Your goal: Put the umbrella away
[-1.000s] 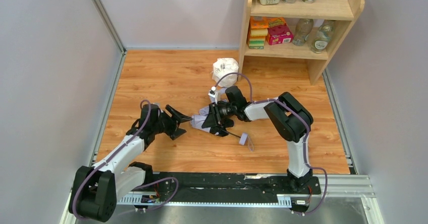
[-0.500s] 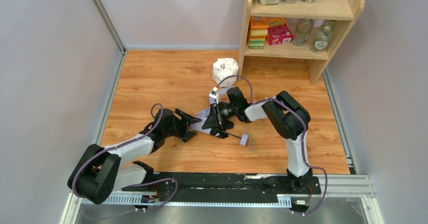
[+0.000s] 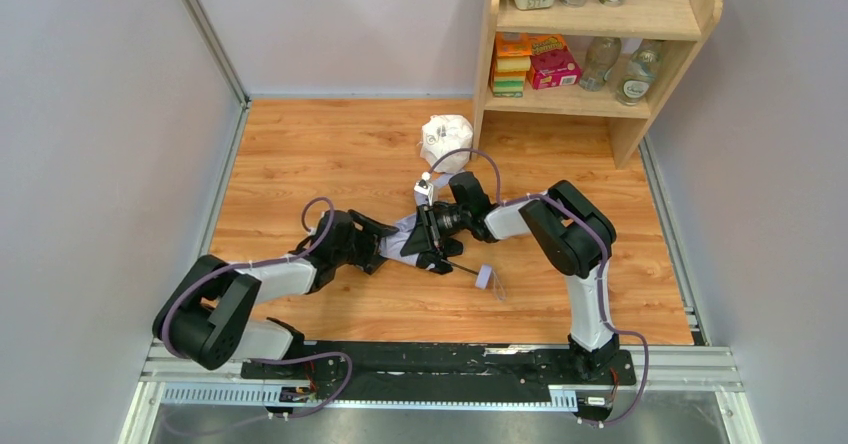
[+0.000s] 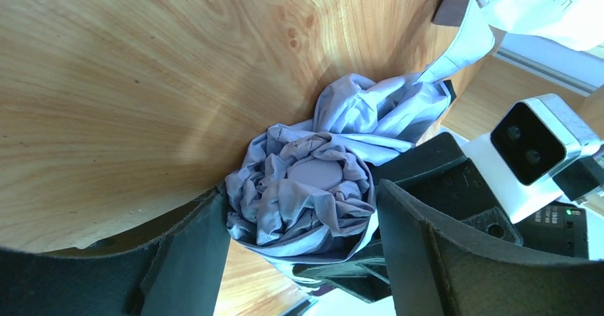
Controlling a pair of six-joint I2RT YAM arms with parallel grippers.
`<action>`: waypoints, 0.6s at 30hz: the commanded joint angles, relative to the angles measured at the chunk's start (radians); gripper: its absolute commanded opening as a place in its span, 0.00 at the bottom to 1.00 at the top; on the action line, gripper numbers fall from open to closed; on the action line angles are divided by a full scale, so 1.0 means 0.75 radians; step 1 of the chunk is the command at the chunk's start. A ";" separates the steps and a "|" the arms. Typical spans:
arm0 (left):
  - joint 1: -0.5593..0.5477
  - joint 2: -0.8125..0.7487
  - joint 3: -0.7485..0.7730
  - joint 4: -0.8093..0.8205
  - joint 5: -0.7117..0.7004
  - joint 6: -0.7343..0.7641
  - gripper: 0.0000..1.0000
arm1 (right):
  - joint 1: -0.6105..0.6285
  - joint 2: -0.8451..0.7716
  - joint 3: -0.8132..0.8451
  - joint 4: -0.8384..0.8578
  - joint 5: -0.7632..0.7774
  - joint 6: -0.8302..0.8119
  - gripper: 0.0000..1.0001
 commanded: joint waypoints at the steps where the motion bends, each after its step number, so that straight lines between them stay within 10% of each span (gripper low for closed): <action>1: -0.092 0.078 0.022 -0.039 -0.080 -0.020 0.80 | 0.026 0.146 -0.098 -0.424 0.166 -0.073 0.00; 5: -0.127 0.182 0.049 -0.137 -0.048 -0.079 0.70 | 0.032 0.134 -0.083 -0.444 0.176 -0.079 0.00; 14: -0.127 0.295 0.049 -0.213 -0.013 -0.014 0.15 | 0.077 0.058 -0.051 -0.534 0.235 -0.147 0.01; 18: -0.127 0.284 0.081 -0.337 -0.015 0.084 0.07 | 0.083 -0.034 -0.034 -0.605 0.313 -0.161 0.28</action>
